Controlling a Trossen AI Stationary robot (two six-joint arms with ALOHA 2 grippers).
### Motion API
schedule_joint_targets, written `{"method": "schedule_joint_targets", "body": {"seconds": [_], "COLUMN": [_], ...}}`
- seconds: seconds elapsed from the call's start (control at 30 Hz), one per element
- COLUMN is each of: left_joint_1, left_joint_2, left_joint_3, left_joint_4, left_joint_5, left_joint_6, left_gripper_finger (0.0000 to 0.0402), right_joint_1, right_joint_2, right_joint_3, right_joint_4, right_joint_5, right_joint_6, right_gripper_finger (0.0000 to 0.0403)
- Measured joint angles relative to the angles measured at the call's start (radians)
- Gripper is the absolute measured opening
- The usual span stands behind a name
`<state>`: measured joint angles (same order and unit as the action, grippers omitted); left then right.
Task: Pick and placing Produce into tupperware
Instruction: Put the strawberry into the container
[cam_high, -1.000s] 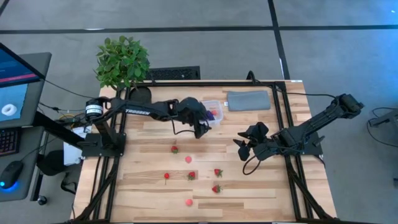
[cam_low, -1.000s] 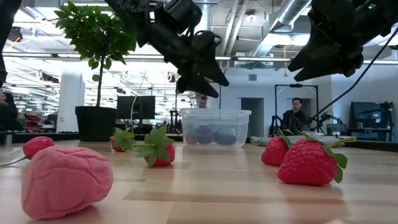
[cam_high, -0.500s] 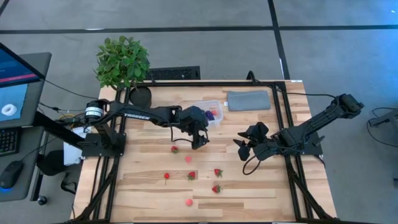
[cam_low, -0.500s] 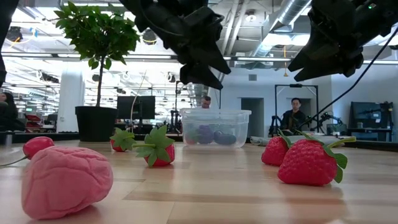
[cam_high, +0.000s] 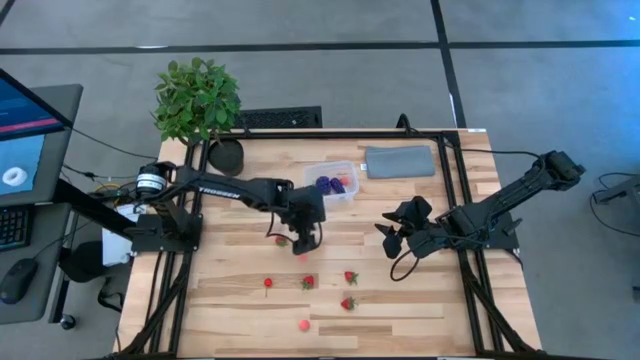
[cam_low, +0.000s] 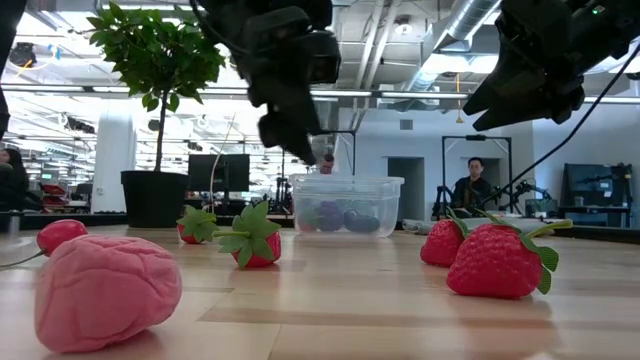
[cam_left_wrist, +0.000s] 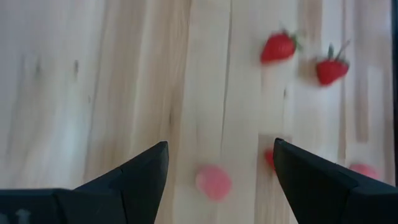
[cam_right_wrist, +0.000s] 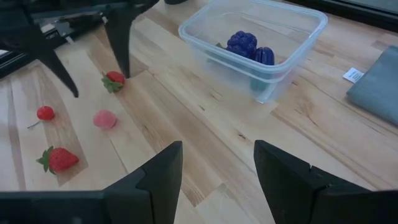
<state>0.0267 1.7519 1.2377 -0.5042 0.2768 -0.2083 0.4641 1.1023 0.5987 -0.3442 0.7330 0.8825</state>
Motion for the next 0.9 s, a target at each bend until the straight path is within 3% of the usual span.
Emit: {"method": "schedule_joint_targets", "body": {"seconds": [0.2,0.4,0.63,0.9], "left_joint_1": [-0.025,-0.039,-0.039,-0.041], "left_joint_2": [-0.007,-0.086,-0.249,-0.498], "left_joint_3": [0.000,0.000,-0.015,-0.196], "left_joint_4": [-0.076,-0.088,-0.135,-0.132], "left_joint_5": [-0.039,-0.193,-0.371,-0.442], "left_joint_6": [0.018,0.051,0.102,0.055], "left_gripper_finger": [0.0275,0.0275,0.0275,0.0275], "right_joint_1": [0.000,0.000,0.000,0.000], "right_joint_2": [0.000,0.000,0.000,0.000], "right_joint_3": [0.000,0.000,0.000,0.000], "right_joint_4": [0.000,0.000,0.001,0.003], "right_joint_5": [-0.001,-0.001,0.000,0.000], "right_joint_6": [0.000,0.000,0.000,0.000], "right_gripper_finger": [0.0221,0.0221,0.0221,0.0221]}}
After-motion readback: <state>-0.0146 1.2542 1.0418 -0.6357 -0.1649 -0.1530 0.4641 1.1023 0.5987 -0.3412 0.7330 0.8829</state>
